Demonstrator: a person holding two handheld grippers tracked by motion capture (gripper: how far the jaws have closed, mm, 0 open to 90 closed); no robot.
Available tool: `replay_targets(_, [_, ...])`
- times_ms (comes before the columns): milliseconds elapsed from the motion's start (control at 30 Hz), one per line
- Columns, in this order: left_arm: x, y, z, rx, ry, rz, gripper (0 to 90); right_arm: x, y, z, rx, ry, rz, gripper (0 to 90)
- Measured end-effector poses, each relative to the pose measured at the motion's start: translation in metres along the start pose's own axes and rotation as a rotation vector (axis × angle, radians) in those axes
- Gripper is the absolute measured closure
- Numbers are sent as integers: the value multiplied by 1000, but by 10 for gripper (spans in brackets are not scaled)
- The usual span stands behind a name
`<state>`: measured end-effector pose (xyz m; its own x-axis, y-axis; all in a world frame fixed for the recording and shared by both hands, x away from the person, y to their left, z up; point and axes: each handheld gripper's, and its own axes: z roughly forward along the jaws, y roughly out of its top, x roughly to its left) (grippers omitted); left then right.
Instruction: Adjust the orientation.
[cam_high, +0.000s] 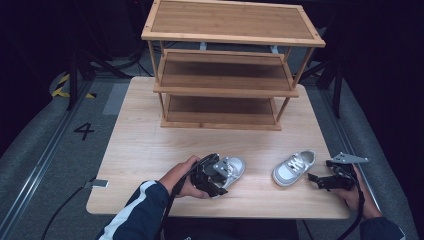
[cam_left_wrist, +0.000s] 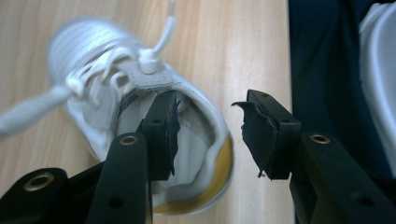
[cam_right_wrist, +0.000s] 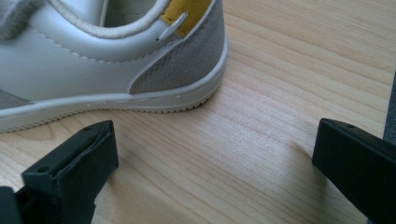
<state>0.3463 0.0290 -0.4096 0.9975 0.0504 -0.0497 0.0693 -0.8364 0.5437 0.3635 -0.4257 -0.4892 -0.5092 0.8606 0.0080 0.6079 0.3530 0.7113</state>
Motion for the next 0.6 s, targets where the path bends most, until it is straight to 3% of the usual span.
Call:
replay_targets(33, [-1, 1, 0, -12, -8, 2, 553, 0, 0, 0, 0, 0, 0, 5])
replay_targets(133, [-4, 2, 0, 5, 22, 21, 521, 0, 0, 0, 0, 0, 0, 5])
replay_targets(233, [-2, -4, 1, 61, 48, 27, 485, 0, 0, 0, 0, 0, 0, 5])
replay_targets(367, [0, -12, 5, 100, 29, 41, 475, 0, 0, 0, 0, 0, 0, 5])
replay_targets(567, [2, -14, 8, 70, 18, 34, 555, 0, 0, 0, 0, 0, 0, 5])
replay_targets(600, [2, -13, 12, 62, -19, 37, 597, 0, 0, 0, 0, 0, 0, 5])
